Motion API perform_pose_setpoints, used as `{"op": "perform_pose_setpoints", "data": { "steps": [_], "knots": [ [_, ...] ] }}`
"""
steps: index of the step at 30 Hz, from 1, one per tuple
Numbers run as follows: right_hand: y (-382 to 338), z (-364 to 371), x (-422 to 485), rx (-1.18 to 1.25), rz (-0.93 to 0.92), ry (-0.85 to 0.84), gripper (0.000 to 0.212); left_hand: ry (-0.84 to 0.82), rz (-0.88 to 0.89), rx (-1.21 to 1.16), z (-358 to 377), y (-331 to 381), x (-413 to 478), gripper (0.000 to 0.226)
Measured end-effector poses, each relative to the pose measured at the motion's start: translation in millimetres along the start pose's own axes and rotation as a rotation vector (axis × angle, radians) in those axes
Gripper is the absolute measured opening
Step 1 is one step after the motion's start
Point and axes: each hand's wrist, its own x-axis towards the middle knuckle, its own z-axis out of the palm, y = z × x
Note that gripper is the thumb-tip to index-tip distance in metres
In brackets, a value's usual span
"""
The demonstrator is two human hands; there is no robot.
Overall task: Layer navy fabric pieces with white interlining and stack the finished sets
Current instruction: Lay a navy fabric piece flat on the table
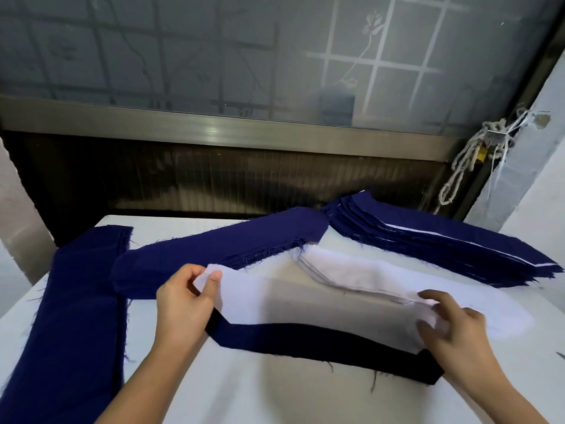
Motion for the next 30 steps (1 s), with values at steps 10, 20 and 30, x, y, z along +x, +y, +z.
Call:
{"op": "perform_pose_setpoints", "data": {
  "steps": [10,20,30],
  "knots": [
    [13.8,5.9,-19.3,0.310,0.241,0.150,0.036,-0.040,-0.101,-0.116,-5.2,-6.7,5.8,0.010],
    [13.3,9.8,-23.1,-0.217,0.091,0.036,0.038,-0.165,0.193,0.490,-1.1,-14.6,3.0,0.025],
    [19.1,10.8,-20.6,-0.241,0.092,0.092,0.038,-0.150,0.149,0.419,-1.0,-13.3,3.4,0.013]
  ]
}}
